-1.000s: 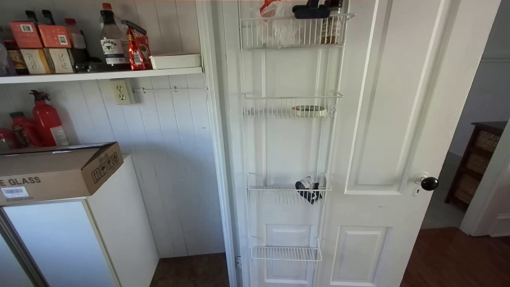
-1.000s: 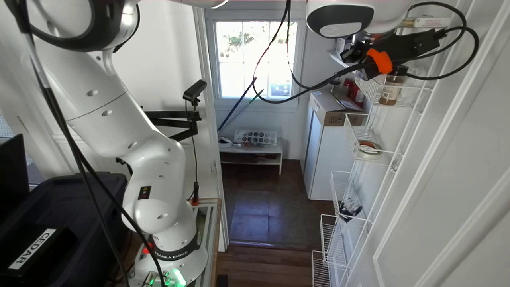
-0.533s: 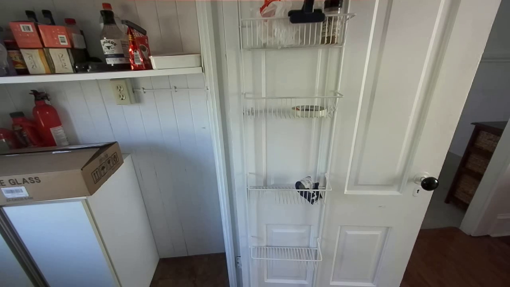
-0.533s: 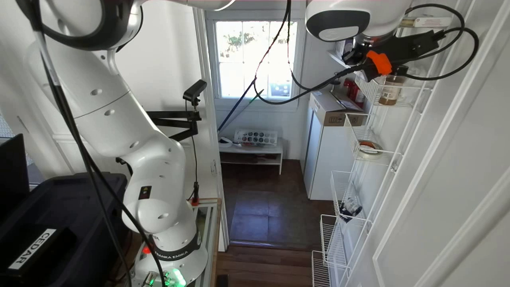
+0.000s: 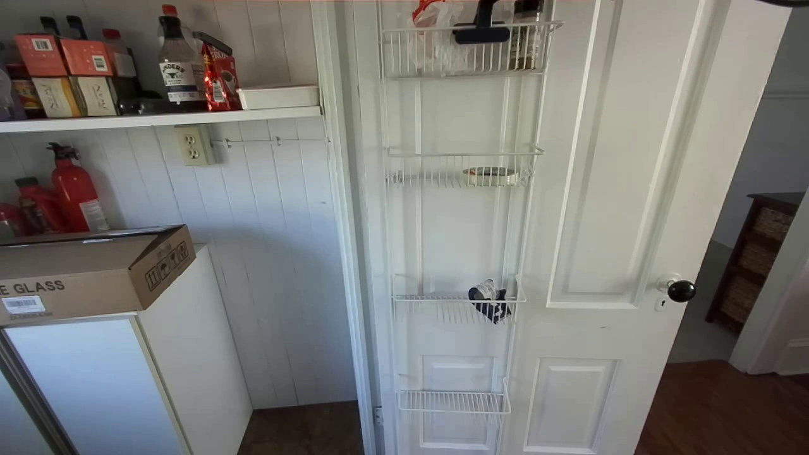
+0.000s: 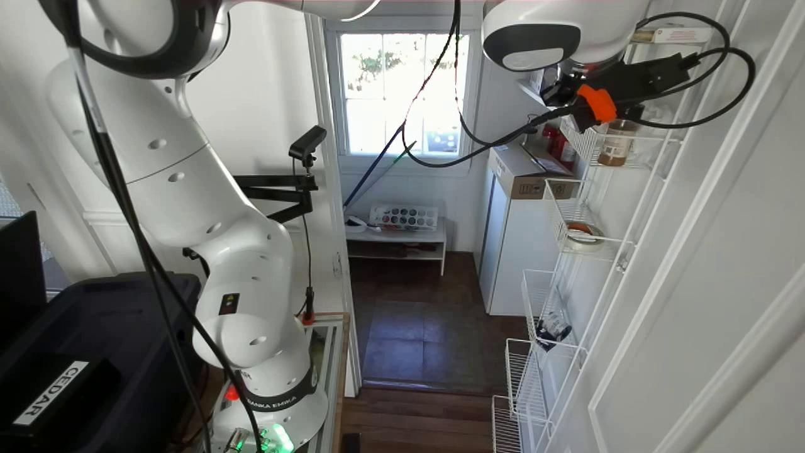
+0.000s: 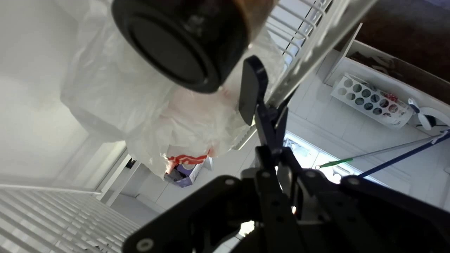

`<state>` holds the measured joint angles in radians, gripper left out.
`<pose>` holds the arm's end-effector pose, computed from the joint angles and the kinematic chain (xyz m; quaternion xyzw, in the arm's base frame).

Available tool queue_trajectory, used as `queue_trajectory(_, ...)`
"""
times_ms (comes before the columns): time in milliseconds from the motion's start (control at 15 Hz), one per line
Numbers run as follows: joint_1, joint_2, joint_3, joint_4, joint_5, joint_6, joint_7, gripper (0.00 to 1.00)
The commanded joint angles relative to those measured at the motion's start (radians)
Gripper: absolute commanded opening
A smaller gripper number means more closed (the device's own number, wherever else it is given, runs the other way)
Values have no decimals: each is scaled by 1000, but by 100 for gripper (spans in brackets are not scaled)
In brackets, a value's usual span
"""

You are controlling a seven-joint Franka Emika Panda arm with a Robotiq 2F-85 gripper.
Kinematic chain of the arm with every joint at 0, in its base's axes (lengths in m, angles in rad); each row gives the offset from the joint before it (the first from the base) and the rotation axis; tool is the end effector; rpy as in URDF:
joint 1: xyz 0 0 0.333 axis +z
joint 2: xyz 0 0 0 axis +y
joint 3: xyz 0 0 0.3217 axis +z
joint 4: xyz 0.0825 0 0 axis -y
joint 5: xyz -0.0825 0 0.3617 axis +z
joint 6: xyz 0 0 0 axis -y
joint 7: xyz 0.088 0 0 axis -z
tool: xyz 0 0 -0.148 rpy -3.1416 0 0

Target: Pick up the black clip from the third tray on the door from the bottom and put it on fourth tray on the door from the bottom

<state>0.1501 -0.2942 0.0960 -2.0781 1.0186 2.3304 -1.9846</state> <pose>0.4874 0.1692 0.6081 -0.5758 -0.6603 -0.4741 0.0876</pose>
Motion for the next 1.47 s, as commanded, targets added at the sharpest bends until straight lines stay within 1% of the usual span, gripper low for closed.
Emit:
queue_trajectory(0, 6, 7, -4, 5, 8, 34, 4, 42)
queue_trajectory(267, 0, -29, 1, -24, -16, 35, 67, 70)
queue_trajectory(533, -4, -65, 0, -65, -26, 24, 137, 96)
queue_trajectory(600, -9, -73, 0, -75, -36, 19, 168, 99)
queue_trajectory(933, -8, -129, -14, -130, -39, 4, 266, 100)
queue_trajectory(1133, -11, -191, -12, -176, -64, 3, 316, 100)
queue_trajectory(1400, -8, -266, -22, -225, -67, -9, 381, 100)
